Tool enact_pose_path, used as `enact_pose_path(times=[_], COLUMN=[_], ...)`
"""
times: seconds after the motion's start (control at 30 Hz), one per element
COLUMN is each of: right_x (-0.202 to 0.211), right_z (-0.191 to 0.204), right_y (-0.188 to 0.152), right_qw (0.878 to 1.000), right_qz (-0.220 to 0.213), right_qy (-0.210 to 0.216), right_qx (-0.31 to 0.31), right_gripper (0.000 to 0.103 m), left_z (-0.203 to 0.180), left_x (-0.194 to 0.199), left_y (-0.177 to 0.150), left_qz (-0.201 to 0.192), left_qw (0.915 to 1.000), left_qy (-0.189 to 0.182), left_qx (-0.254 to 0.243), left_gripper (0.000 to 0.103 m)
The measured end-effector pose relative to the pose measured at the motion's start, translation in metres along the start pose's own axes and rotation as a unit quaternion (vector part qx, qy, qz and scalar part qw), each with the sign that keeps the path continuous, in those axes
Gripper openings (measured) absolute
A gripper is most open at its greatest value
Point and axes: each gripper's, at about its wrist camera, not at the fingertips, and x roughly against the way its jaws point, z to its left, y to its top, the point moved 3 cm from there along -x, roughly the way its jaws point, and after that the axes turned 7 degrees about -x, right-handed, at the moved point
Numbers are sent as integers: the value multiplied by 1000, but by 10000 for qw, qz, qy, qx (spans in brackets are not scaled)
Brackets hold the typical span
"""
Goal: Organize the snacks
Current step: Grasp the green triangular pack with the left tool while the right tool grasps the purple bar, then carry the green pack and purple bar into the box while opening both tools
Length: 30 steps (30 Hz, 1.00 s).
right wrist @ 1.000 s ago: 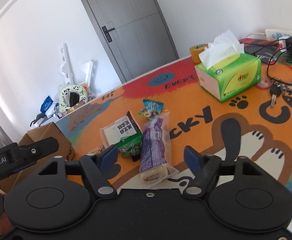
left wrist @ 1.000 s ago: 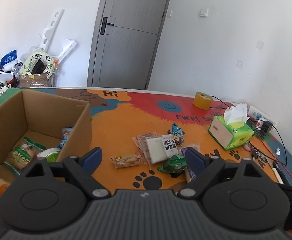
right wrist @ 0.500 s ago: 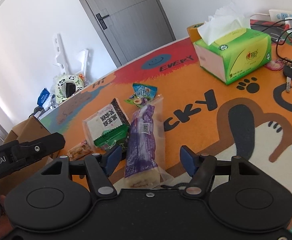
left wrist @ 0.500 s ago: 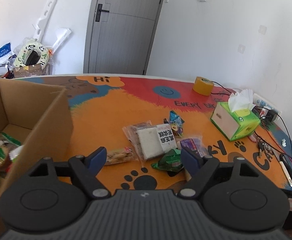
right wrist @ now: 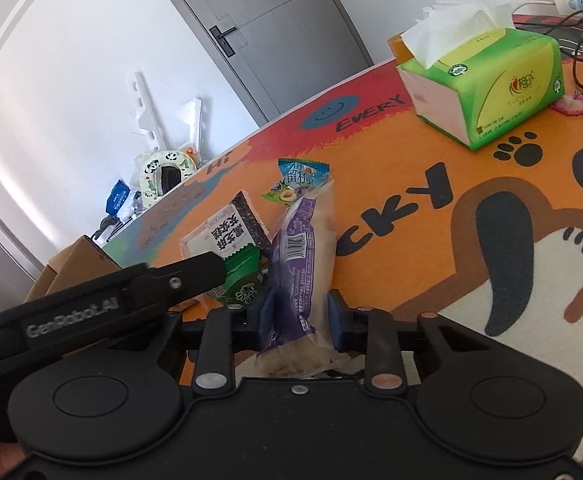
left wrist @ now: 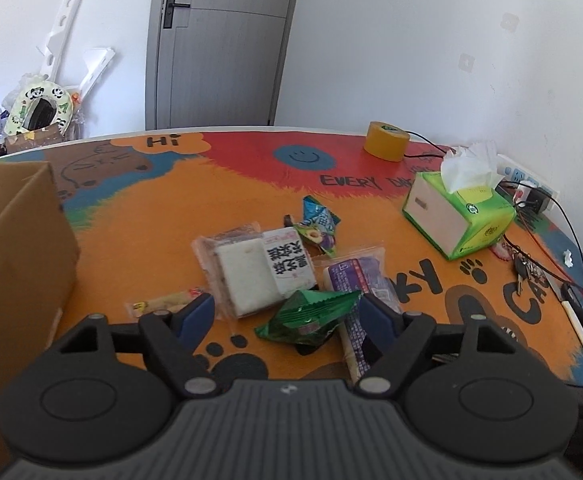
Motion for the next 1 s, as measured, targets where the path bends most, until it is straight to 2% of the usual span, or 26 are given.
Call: enact_pose_path(times=[0.17, 0.43, 0.5, 0.53, 0.57, 0.67, 1.0], right_x=[5, 13, 14, 14, 15, 16, 19], right_z=[-7, -15, -16, -16, -16, -13, 3], right_y=[1, 0, 0, 0, -1, -1, -4], right_qw=[10000, 9998, 9998, 9997, 9997, 9996, 9996], right_qz=[-54, -146, -158, -164, -171, -184, -224], right_qy=[-17, -98, -102, -110, -121, -176, -170], right_qx=[-55, -93, -110, -116, -115, -80, 26], right_gripper=[29, 29, 29, 29, 29, 29, 24], left_z=[-3, -8, -9, -9, -9, -4, 5], left_x=[-13, -22, -24, -26, -26, -22, 6], left_y=[-1, -2, -4, -5, -5, -6, -7], left_qz=[98, 54, 88, 132, 154, 89, -133], left_qw=[9999, 10000, 9999, 9998, 9997, 9999, 9997], left_qy=[-78, 75, 116, 130, 153, 135, 121], left_qx=[47, -38, -93, -96, -86, 38, 143], left_gripper=[70, 68, 53, 39, 30, 27, 27])
